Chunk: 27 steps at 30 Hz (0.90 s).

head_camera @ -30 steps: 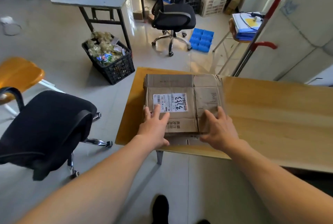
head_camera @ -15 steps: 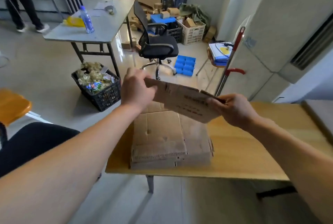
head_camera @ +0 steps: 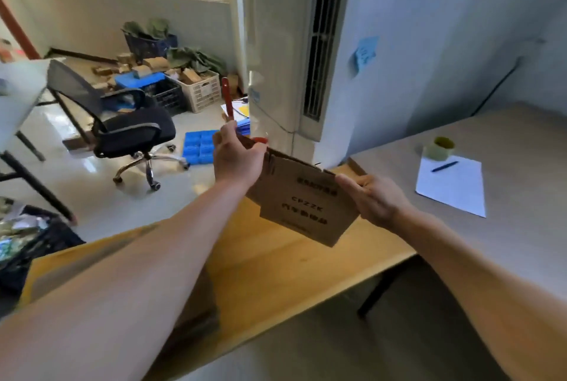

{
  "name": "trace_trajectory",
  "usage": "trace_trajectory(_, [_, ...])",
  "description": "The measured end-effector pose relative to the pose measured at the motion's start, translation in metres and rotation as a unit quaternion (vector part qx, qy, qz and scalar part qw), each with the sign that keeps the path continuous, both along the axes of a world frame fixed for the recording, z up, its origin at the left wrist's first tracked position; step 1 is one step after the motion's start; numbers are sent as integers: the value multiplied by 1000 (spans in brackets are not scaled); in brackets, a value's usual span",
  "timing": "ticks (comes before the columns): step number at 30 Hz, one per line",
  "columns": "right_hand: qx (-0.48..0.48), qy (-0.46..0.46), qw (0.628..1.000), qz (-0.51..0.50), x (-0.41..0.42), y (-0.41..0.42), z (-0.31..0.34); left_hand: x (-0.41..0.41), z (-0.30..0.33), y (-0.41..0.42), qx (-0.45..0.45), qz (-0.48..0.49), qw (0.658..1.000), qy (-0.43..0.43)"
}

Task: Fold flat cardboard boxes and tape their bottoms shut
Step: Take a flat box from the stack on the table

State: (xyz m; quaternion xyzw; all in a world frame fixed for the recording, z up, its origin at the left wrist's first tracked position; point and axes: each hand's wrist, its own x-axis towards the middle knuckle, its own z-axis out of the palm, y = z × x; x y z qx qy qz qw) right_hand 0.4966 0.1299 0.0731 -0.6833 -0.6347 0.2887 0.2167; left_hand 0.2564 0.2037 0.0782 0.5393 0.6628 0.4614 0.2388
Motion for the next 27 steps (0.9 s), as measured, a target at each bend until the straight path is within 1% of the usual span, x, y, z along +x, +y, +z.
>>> trace_trajectory(3, [-54,23,997,-45,77,0,-25,85,-23,12,-35,-62,997,28])
trace_trajectory(6, [-125,71,985,-94,139,4,-53,157,-58,15,-92,-98,987,94])
trace_trajectory(8, [-151,87,976,-134,174,11,-69,198,-78,14,-137,-149,968,148])
trace_trajectory(10, [-150,78,969,-180,204,17,-78,233,-90,12,-179,-204,942,198])
trace_trajectory(11, [-144,72,966,-202,220,20,-80,248,-93,14,-194,-209,934,216])
trace_trajectory(12, [-131,74,963,-225,236,23,-79,263,-91,16,-202,-205,932,218])
trace_trajectory(14, [-80,79,959,-262,278,30,-69,297,-83,28,-191,-192,947,173])
trace_trajectory(15, [-48,57,961,-266,300,32,-61,314,-77,34,-168,-191,956,149])
trace_trajectory(17, [2,-25,963,-269,344,29,-47,351,-64,44,-120,-198,966,119])
trace_trajectory(19, [24,-77,955,-286,389,15,-39,399,-60,53,-112,-224,964,90])
trace_trajectory(21, [2,-72,945,-318,425,-5,-37,450,-66,56,-123,-273,951,71])
trace_trajectory(23, [-46,-81,932,-350,451,-27,-41,499,-79,52,-136,-333,931,53])
trace_trajectory(25, [-103,-86,913,-385,474,-48,-53,546,-90,47,-142,-408,901,48])
trace_trajectory(27, [-135,-79,893,-421,495,-62,-64,585,-94,43,-122,-483,863,83])
